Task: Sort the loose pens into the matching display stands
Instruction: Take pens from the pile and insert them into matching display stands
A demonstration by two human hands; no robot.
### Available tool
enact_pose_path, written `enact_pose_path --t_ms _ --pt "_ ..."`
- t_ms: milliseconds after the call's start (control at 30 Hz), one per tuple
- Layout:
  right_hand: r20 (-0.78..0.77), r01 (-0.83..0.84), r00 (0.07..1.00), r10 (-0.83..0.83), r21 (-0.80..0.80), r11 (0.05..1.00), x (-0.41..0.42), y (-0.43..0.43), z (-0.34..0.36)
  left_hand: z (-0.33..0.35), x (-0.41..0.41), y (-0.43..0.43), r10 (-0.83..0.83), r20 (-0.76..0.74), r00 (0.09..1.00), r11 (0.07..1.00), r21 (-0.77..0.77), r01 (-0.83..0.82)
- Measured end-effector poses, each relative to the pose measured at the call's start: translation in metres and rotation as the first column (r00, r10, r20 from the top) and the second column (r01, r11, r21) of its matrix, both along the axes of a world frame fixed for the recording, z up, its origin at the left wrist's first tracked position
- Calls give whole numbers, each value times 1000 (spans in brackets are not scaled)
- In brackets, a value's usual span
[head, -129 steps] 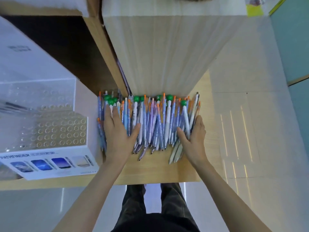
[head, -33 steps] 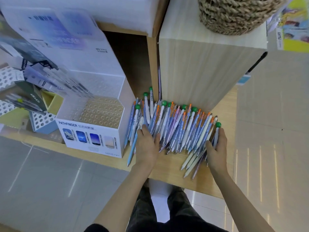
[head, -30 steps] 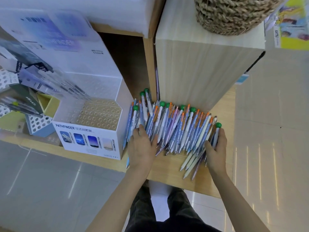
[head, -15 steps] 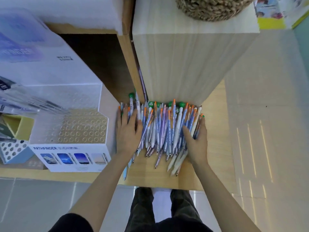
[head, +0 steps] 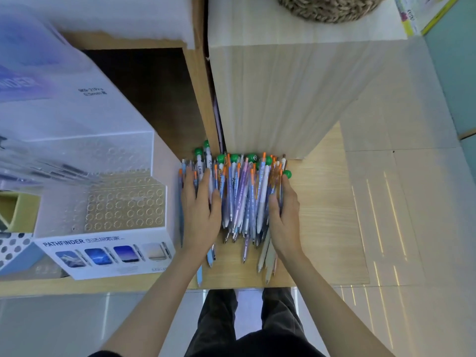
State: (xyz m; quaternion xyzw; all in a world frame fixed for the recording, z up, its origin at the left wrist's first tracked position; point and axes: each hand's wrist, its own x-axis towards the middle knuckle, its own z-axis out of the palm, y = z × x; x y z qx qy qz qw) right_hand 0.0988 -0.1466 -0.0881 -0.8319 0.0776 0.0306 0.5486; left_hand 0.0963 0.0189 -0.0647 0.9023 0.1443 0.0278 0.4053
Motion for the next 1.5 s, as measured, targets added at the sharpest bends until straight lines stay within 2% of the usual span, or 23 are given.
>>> enact_pose_path --t_ms 67,167,233,333,433,533,600,800,933,1033,1100,1267,1433,1500 --pt "18 -30 999 29 56 998 3 6 7 8 4 0 -57 -14 998 997 47 58" --pt "0 -55 998 55 -25 998 11 17 14 6 7 3 -112 -144 983 958 248 145" --pt "-22 -39 999 38 -51 998 13 18 14 0 3 7 -125 -148 981 946 281 163" --pt "-37 -77 996 75 -59 995 9 18 12 -6 -8 10 -137 -145 980 955 242 169" --pt "-17 -127 992 126 -134 983 6 27 12 -12 -12 9 -135 -116 984 960 231 158" --pt "-15 -87 996 86 -173 981 11 32 10 -11 -6 8 -95 -103 990 977 182 113" --pt "-34 -63 998 58 -182 981 13 33 10 -6 -3 10 -69 -98 993 992 99 78" --pt "-79 -8 997 5 -41 999 13 21 8 21 -17 18 1 -8 1000 997 -78 -1" --pt "-103 -58 993 59 10 998 13 14 11 22 -74 8 -11 95 995 999 -37 15" --pt "-117 -95 989 96 13 995 14 10 12 6 -111 1 65 -26 998 998 25 -65" --pt "-122 -118 985 119 15 993 13 8 12 -3 -120 -4 149 -108 983 983 123 -135" --pt "-135 -158 978 158 12 987 13 6 13 -9 -115 -26 300 -118 947 922 290 -256" --pt "-150 -189 970 191 25 982 11 2 14 -20 -134 -38 472 -151 868 864 273 -423" --pt "-144 -198 969 199 25 980 11 1 14 -23 -141 -40 524 -137 841 848 183 -498"
